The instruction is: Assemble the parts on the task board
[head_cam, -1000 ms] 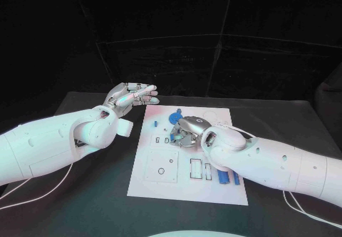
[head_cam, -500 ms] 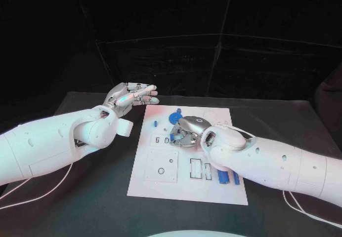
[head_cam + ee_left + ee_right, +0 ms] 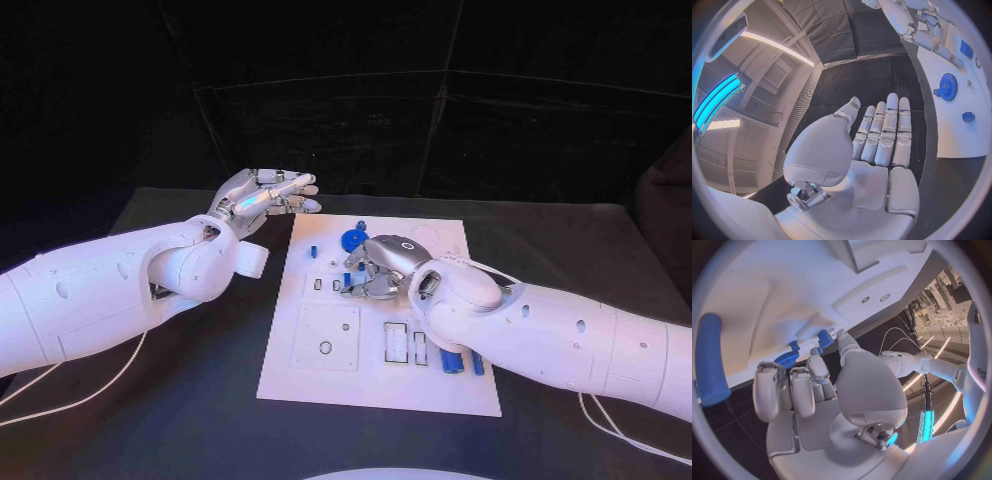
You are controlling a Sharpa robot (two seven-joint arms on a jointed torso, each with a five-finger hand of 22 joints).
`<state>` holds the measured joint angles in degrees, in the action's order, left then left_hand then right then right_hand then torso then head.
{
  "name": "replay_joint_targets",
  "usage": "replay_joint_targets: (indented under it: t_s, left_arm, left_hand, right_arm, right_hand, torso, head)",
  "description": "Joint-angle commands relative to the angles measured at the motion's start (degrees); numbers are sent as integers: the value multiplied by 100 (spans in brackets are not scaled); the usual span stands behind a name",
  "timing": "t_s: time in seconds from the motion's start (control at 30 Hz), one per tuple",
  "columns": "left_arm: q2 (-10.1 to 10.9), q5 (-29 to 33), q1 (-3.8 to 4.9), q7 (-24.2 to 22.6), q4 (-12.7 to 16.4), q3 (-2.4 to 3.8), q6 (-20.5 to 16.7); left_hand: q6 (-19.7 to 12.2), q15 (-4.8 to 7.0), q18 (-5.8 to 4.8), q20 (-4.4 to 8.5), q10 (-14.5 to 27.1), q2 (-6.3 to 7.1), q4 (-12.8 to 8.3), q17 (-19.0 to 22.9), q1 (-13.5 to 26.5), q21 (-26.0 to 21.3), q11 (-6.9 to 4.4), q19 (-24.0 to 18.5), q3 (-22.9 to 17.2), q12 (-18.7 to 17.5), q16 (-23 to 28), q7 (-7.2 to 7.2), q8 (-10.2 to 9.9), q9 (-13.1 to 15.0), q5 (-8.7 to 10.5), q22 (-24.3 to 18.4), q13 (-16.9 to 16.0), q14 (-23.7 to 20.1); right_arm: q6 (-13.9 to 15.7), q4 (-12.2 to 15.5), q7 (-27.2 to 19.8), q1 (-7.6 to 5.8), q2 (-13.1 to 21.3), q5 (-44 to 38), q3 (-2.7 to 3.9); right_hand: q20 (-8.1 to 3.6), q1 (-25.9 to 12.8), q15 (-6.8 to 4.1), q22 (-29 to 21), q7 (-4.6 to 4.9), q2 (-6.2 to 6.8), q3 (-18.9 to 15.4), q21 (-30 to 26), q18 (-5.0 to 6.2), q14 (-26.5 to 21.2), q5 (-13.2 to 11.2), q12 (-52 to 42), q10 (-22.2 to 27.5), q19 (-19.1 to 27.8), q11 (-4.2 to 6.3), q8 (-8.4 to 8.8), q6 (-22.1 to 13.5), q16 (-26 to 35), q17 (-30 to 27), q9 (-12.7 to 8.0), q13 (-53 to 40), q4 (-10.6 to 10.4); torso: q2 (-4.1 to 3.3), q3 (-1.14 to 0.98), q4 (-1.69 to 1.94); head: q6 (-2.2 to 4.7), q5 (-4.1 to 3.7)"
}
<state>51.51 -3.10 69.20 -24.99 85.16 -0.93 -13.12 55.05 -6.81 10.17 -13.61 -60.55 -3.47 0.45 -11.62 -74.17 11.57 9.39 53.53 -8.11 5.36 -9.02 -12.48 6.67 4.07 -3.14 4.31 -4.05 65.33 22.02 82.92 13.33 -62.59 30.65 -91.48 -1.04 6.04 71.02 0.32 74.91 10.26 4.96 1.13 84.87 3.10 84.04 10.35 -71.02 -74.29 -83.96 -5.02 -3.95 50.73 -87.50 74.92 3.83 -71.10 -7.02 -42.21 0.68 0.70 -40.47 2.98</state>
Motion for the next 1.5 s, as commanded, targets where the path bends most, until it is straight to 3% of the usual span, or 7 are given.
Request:
replay_joint_targets:
  t_s: [0.03,0.4,0.53,0.73,1.0,1.17,1.5]
  left_arm:
    - [-5,-46,10,-53,-10,5,-34]
    - [-82,-882,11,618,-166,5,141]
    - [-105,-1465,34,1700,-208,6,674]
    - [-263,-2720,155,3174,-299,6,1332]
    - [-557,-4116,414,4433,-440,-31,1965]
    - [-828,-4656,671,4887,-582,-322,2100]
    - [-1370,-4895,794,5462,-929,-534,2184]
  left_hand:
    - [113,107,56,100,-198,-13,4,-111,39,110,-77,226,-70,72,-131,57,31,12,-21,43,-30,282]
    - [661,746,40,749,-1553,196,92,-1231,266,1001,-618,1681,-331,585,-1496,481,130,59,-42,439,-389,2001]
    - [699,891,-6,909,-1630,349,77,-4236,313,1566,-695,2116,-510,996,-4646,561,122,116,-68,767,-851,2184]
    - [401,802,-130,971,-772,361,427,-6364,756,3146,-826,2570,-280,2531,-6747,601,670,474,-127,2087,-2265,1907]
    - [50,900,-443,1012,-422,216,859,-7555,986,5495,-774,2843,159,3740,-7856,641,1550,990,-43,5078,-3108,2373]
    - [64,1022,-511,1064,-804,331,1172,-7787,1217,5927,-897,2870,657,4776,-8054,775,2081,1337,-46,5605,-4068,2451]
    - [30,1139,-666,1200,-1399,240,1585,-7838,1339,6717,-1055,3067,1319,6052,-8098,964,2831,1956,34,6700,-5469,2467]
  right_arm:
    - [725,128,-530,-10,104,129,5]
    - [301,678,-1780,-143,856,1679,26]
    - [-156,984,-1915,-368,1271,2793,33]
    - [-265,1085,-1872,-747,1710,3863,36]
    - [-196,636,-1915,-1008,1893,4413,36]
    - [-225,392,-2101,-1052,1877,4729,36]
    - [-254,79,-2188,-1094,1770,4817,35]
  right_hand:
    - [52,34,32,352,-1,13,-50,3,-72,468,32,-70,-60,-83,-20,-19,-36,7,963,6,-53,-6]
    - [79,294,52,253,11,-99,-207,-42,-50,453,-36,-243,-162,-33,-36,-103,-84,35,912,31,-167,-109]
    - [32,486,-10,72,-80,-328,-186,-132,-12,412,-149,-281,-192,56,44,-307,211,121,758,86,-185,-62]
    - [-29,565,-70,-707,-116,-512,-256,-543,137,210,50,-13,11,415,86,-362,222,578,-1,62,95,-50]
    - [-99,716,-125,-1931,-162,-630,-463,-1331,350,10,295,689,415,869,138,-471,222,1320,-943,29,827,-17]
    - [-117,855,-151,-2990,-170,-704,-561,-2117,505,-203,308,1791,964,1237,158,-508,192,2124,-1812,18,1895,-4]
    - [-120,769,-145,-4303,-171,-664,-948,-3234,675,-322,481,2729,1254,1516,156,-543,161,3150,-2679,14,2817,-191]
  torso:
    - [4,-4,-2]
    - [80,11,-15]
    - [153,-1,-28]
    - [273,-22,-26]
    - [400,-46,-75]
    - [433,-55,-86]
    - [427,-56,-73]
  head:
    - [19,-2]
    - [47,-22]
    - [57,-60]
    - [-3,-18]
    - [-54,36]
    - [-67,62]
    - [-79,92]
